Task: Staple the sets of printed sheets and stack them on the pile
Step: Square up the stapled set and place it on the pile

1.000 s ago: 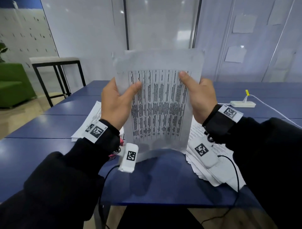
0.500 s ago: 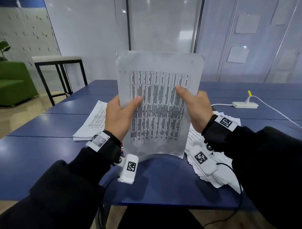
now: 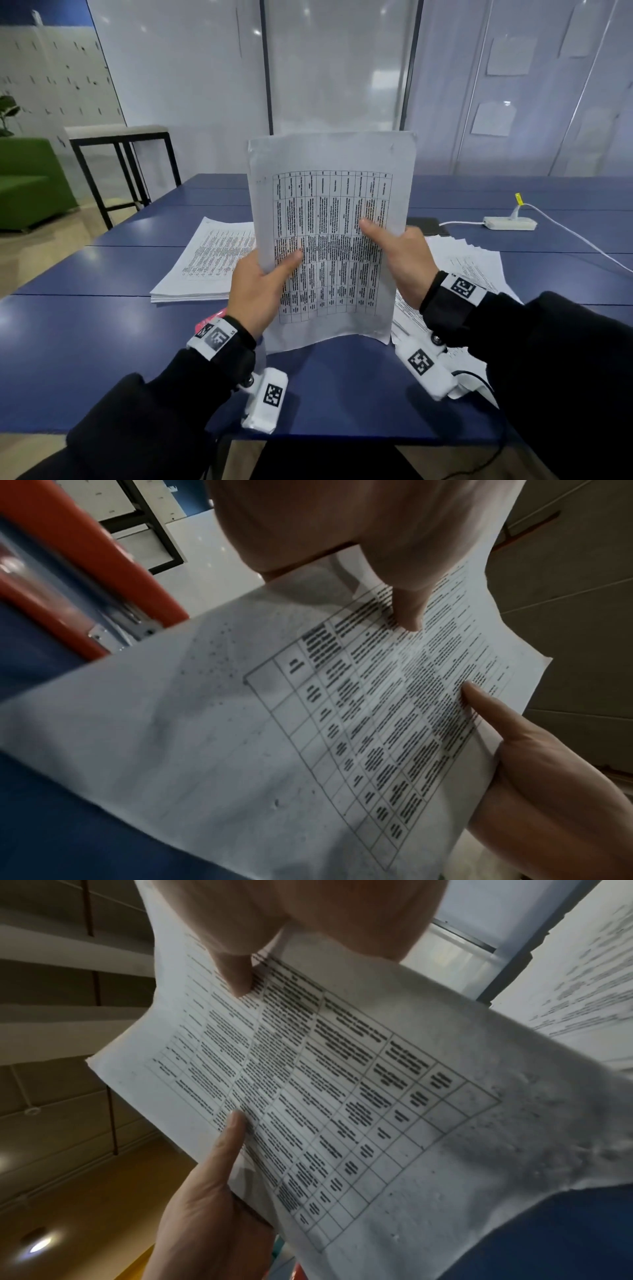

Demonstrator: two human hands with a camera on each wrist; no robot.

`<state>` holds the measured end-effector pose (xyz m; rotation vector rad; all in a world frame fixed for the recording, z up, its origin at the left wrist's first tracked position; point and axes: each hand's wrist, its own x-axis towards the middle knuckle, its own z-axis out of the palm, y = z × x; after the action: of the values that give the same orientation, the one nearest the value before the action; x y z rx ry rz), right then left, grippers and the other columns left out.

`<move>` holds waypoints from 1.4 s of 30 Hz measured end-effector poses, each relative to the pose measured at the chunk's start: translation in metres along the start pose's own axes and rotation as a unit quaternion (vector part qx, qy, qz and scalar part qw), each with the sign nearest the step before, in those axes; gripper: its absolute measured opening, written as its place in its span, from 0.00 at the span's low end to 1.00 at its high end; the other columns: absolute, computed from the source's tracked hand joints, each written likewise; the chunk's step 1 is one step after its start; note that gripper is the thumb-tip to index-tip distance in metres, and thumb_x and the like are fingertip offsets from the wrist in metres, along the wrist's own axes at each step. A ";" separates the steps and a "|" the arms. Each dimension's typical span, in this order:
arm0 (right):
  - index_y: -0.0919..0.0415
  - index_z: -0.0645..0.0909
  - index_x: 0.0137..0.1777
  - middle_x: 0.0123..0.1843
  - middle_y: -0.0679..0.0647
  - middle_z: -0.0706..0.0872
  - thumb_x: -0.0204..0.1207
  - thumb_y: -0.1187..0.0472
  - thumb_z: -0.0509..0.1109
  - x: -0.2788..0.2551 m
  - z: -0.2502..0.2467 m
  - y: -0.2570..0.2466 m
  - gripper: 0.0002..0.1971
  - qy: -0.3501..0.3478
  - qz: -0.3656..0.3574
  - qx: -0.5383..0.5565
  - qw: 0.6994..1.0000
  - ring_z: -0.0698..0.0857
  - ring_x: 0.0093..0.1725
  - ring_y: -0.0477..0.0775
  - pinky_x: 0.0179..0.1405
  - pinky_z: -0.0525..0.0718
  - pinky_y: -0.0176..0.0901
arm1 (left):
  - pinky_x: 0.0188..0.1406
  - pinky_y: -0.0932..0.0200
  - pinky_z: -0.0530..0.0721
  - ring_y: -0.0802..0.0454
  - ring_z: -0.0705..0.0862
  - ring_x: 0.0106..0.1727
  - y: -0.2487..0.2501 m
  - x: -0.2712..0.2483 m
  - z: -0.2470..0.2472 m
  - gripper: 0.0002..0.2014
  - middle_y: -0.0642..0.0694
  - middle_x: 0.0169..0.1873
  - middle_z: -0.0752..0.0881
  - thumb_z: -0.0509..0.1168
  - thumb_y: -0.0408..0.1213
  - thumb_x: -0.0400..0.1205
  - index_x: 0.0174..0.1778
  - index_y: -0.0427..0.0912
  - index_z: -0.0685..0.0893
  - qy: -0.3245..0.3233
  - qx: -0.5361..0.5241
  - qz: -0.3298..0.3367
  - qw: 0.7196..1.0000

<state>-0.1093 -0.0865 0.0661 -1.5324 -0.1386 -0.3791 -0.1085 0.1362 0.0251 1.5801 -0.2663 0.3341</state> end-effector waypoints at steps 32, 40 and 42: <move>0.55 0.73 0.53 0.55 0.59 0.87 0.82 0.36 0.67 -0.005 0.199 0.080 0.21 -0.465 -0.155 -0.602 0.630 0.84 0.50 0.62 0.43 0.77 0.49 | 0.60 0.37 0.89 0.41 0.95 0.48 0.034 -0.065 -0.264 0.07 0.40 0.46 0.95 0.73 0.33 0.83 0.53 0.34 0.93 0.084 0.219 -0.161 0.959; 0.62 0.75 0.51 0.45 0.69 0.89 0.89 0.53 0.68 0.013 0.111 0.057 0.12 -0.270 0.212 -0.063 0.937 0.92 0.39 0.66 0.31 0.90 0.52 | 0.55 0.38 0.91 0.38 0.95 0.47 0.024 -0.059 -0.230 0.07 0.40 0.45 0.95 0.74 0.35 0.83 0.51 0.36 0.94 0.044 0.203 -0.150 0.967; 0.61 0.80 0.47 0.40 0.64 0.87 0.86 0.53 0.71 0.028 0.078 0.045 0.11 -0.156 0.212 -0.030 0.964 0.87 0.32 0.59 0.27 0.85 0.46 | 0.52 0.37 0.90 0.38 0.95 0.44 0.022 -0.055 -0.210 0.06 0.40 0.43 0.95 0.75 0.37 0.82 0.48 0.39 0.95 0.023 0.207 -0.151 0.966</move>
<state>-0.0567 -0.0141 0.0363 -1.6255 -0.0410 0.2032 -0.1776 0.3433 0.0291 1.9897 0.0908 0.1938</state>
